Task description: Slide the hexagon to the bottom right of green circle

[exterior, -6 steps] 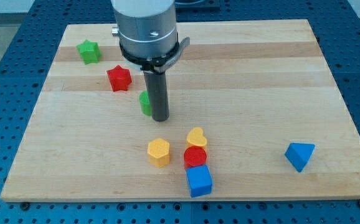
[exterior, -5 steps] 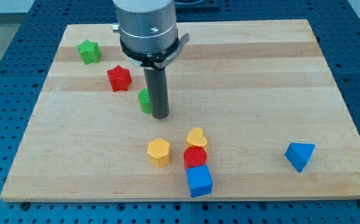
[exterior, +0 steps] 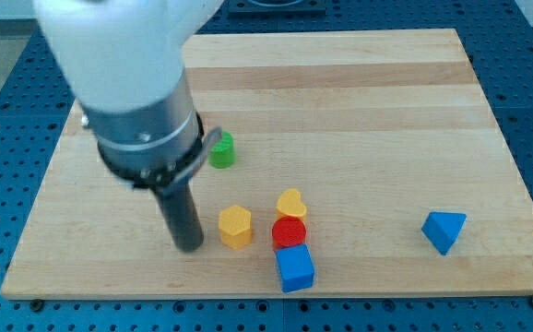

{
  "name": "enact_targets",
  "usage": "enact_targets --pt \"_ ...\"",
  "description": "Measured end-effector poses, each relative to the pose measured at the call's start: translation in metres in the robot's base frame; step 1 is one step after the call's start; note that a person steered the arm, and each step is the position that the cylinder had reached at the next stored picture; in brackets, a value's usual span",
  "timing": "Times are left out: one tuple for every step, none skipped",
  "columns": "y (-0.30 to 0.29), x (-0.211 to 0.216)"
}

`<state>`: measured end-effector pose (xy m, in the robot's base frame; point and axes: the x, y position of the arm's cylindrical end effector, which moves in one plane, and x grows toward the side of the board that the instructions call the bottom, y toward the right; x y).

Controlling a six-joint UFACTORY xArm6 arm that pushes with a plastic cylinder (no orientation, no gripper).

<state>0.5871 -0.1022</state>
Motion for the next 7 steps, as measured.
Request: enact_targets --pt "0.028 0.029" --pt "0.047 0.016" --pt "0.048 0.002" --pt "0.062 -0.04" --pt "0.095 -0.094" --pt "0.109 -0.112" --pt "0.108 -0.108"
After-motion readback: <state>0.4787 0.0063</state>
